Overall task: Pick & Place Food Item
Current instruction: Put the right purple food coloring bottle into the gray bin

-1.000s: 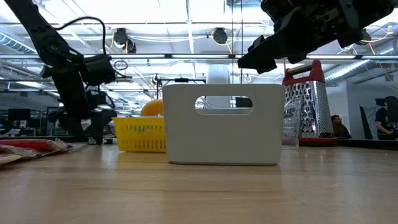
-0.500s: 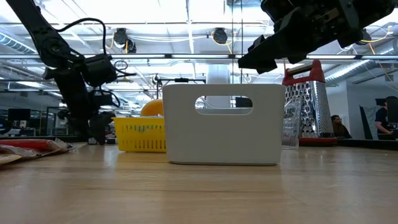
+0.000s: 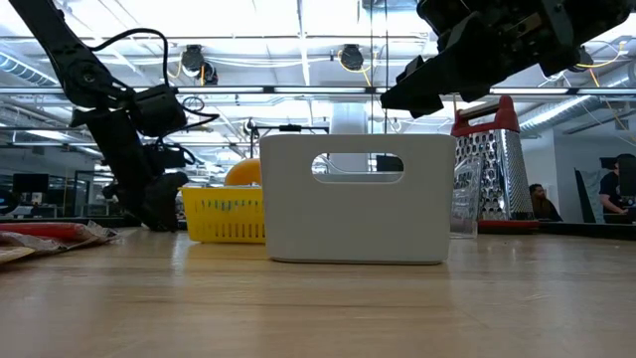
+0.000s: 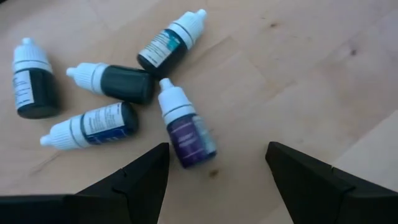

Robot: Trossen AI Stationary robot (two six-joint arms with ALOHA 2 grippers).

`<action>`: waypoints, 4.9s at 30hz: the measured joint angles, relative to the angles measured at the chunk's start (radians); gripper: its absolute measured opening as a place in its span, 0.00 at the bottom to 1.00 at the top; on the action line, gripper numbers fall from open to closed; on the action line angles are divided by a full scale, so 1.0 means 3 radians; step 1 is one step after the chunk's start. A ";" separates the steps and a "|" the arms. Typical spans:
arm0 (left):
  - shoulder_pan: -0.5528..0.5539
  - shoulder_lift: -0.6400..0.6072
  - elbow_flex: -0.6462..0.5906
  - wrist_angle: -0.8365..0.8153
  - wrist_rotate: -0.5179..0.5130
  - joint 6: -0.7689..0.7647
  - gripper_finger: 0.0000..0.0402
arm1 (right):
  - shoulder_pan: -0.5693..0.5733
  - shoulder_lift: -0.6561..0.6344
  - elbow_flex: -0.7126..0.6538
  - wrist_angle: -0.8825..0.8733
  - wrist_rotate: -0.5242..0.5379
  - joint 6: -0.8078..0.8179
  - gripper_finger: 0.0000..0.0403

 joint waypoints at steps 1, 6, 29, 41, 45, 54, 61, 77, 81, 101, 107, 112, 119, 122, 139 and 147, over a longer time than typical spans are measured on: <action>0.0000 0.0000 -0.0001 -0.0001 0.0004 0.0000 0.68 | 0.0000 0.0000 0.0000 0.0000 0.0000 0.0000 0.43; -0.0008 0.0001 -0.0003 0.0063 -0.0056 -0.0042 0.64 | 0.0000 0.0000 0.0000 0.0000 0.0000 0.0000 0.42; -0.0008 0.0009 -0.0010 0.0319 -0.0525 -0.1222 0.42 | 0.0000 0.0000 0.0000 -0.0001 -0.0001 0.0000 0.41; -0.0006 0.0006 -0.0010 0.0328 -0.0672 -0.1198 0.25 | 0.0000 0.0000 0.0000 0.0000 0.0000 0.0000 0.41; -0.0005 0.0006 -0.0010 0.0334 -0.0679 -0.1142 0.24 | 0.0000 0.0000 0.0000 0.0001 0.0000 0.0000 0.41; -0.0047 -0.0420 -0.0010 0.0361 -0.0199 -0.0912 0.22 | 0.0000 0.0000 0.0000 0.0011 0.0012 0.0000 0.41; -0.0349 -0.1115 -0.0008 0.0543 0.0505 -0.0971 0.20 | 0.0000 0.0001 0.0000 0.0248 0.0023 -0.0004 0.41; -0.1953 -0.1210 -0.0005 0.2620 0.0962 0.0279 0.20 | -0.0003 0.0009 0.0000 0.1442 0.0800 -0.0124 0.41; -0.2148 -0.1002 -0.0004 0.3007 0.0902 0.0384 0.20 | -0.0001 0.0009 0.0000 0.1722 0.0796 -0.0104 0.41; -0.2326 0.0167 0.0656 0.3227 0.0864 0.0365 0.20 | -0.0153 0.0618 0.0261 0.2296 0.0865 0.0449 0.62; -0.2324 0.0275 0.0856 0.2965 0.0864 0.0384 0.20 | -0.0155 0.0618 0.0264 0.2320 0.0743 0.0440 0.60; -0.2321 0.0270 0.0889 0.2956 0.0814 0.0440 0.20 | -0.0146 0.0617 0.0264 0.2313 0.0682 0.0439 0.56; -0.2314 0.0271 0.0889 0.2857 0.0775 0.0504 0.20 | -0.0147 0.0617 0.0264 0.2280 0.0682 0.0438 0.47; -0.2314 0.0270 0.0889 0.2867 0.0745 0.0547 0.20 | -0.0147 0.0617 0.0264 0.2280 0.0683 0.0437 0.43; -0.2316 0.0270 0.0886 0.2784 0.0745 0.0657 0.20 | -0.0148 0.0613 0.0264 0.2198 0.0697 0.0436 0.18; -0.2316 0.0270 0.0886 0.2789 0.0744 0.0568 0.20 | -0.0148 0.0612 0.0264 0.2199 0.0698 0.0324 0.19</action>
